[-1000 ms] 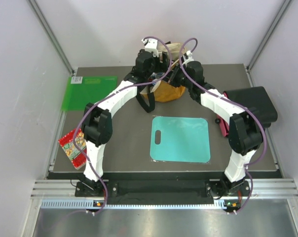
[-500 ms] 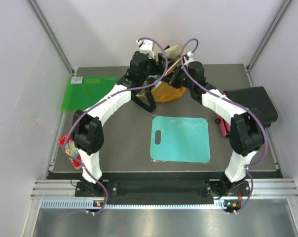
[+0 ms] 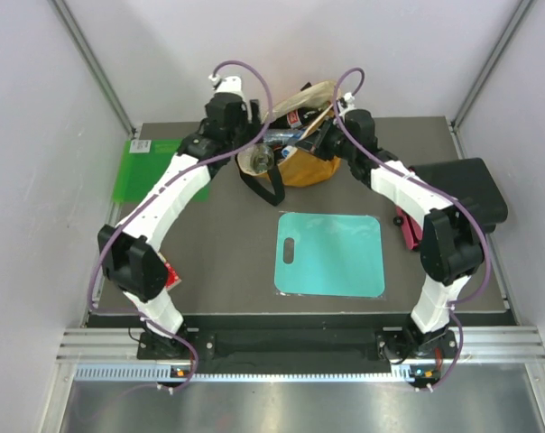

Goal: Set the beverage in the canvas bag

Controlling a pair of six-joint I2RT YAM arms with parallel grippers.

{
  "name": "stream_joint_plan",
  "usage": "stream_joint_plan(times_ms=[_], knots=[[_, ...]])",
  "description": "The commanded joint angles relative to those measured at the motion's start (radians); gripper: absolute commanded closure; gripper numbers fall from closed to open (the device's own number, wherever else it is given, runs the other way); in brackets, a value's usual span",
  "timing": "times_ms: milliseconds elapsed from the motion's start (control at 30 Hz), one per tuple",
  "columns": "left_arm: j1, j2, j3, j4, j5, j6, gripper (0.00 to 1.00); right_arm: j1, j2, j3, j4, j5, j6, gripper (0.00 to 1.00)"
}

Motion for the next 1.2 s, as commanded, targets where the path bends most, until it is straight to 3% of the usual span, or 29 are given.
stream_joint_plan(times_ms=[0, 167, 433, 467, 533, 567, 600, 633, 800, 900, 967, 1167], knots=[[0.065, -0.091, -0.085, -0.153, 0.007, -0.082, 0.20, -0.037, -0.121, 0.149, 0.254, -0.005, 0.018, 1.00], [0.082, -0.110, -0.205, -0.055, 0.134, -0.133, 0.19, -0.039, -0.113, 0.168, 0.241, 0.006, 0.012, 1.00], [0.084, 0.043, -0.166, -0.019, 0.159, -0.210, 0.28, -0.037, -0.084, 0.209, 0.244, 0.015, 0.028, 1.00], [0.087, 0.062, -0.150, -0.015, 0.166, -0.214, 0.44, -0.039, -0.079, 0.214, 0.246, 0.014, 0.030, 1.00], [0.090, 0.115, -0.074, -0.018, 0.176, -0.225, 0.63, -0.039, -0.059, 0.237, 0.245, 0.014, 0.027, 1.00], [0.094, 0.131, -0.045, -0.018, 0.176, -0.227, 0.85, -0.039, -0.049, 0.249, 0.241, 0.015, 0.022, 1.00], [0.096, 0.163, -0.012, -0.018, 0.174, -0.228, 0.95, -0.040, -0.036, 0.269, 0.210, 0.015, 0.004, 1.00], [0.097, 0.175, 0.047, 0.005, 0.161, -0.236, 1.00, -0.042, 0.000, 0.325, 0.189, 0.014, -0.002, 1.00], [0.133, 0.263, 0.260, 0.133, 0.216, -0.279, 1.00, -0.072, 0.134, 0.529, 0.131, -0.015, 0.007, 1.00], [0.133, 0.335, 0.489, 0.108, 0.193, -0.271, 1.00, -0.091, 0.189, 0.658, 0.091, -0.012, 0.024, 1.00], [0.133, 0.353, 0.584, 0.117, 0.193, -0.274, 1.00, -0.095, 0.175, 0.633, 0.149, -0.003, 0.041, 1.00], [0.133, 0.355, 0.528, 0.194, 0.200, -0.271, 1.00, -0.097, 0.097, 0.444, 0.258, -0.012, 0.045, 1.00]])
